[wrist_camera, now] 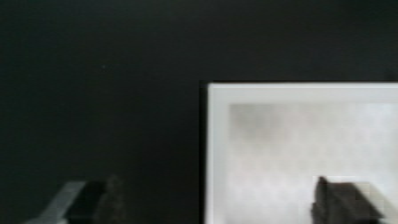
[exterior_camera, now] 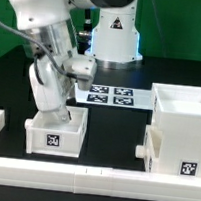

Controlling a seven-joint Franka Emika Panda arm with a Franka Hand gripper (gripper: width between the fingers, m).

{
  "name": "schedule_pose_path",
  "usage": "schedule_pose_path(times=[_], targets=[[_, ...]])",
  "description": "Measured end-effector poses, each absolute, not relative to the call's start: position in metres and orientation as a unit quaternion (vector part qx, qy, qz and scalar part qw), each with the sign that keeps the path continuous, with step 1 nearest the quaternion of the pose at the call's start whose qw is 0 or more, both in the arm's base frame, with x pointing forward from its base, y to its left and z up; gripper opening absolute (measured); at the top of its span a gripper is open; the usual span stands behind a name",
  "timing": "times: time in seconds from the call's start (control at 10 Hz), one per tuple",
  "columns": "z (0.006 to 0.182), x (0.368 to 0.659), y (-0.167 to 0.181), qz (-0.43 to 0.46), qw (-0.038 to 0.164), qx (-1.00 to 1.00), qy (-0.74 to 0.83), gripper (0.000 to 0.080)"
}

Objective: Assemble drawer

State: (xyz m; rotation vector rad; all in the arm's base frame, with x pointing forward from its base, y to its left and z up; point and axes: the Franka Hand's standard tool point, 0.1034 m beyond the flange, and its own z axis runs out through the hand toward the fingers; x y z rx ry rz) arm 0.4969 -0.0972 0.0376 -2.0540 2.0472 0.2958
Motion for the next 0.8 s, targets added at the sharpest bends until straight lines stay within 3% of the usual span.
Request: schedule_pose_path(times=[0.1,0.2,0.6,0.8], targets=[[0.051,0.500,-0.101,0.101,0.123,-0.714,0.682,0.0626],[0.062,0.502,-0.105,0.095,0.133,-0.744,0.648,0.0643],[0.064,0.500,-0.105,0.077,0.151,-0.806,0.567,0.0649],[0.076,0.513,-0.107,0.074,0.145,-0.871,0.463,0.0649]])
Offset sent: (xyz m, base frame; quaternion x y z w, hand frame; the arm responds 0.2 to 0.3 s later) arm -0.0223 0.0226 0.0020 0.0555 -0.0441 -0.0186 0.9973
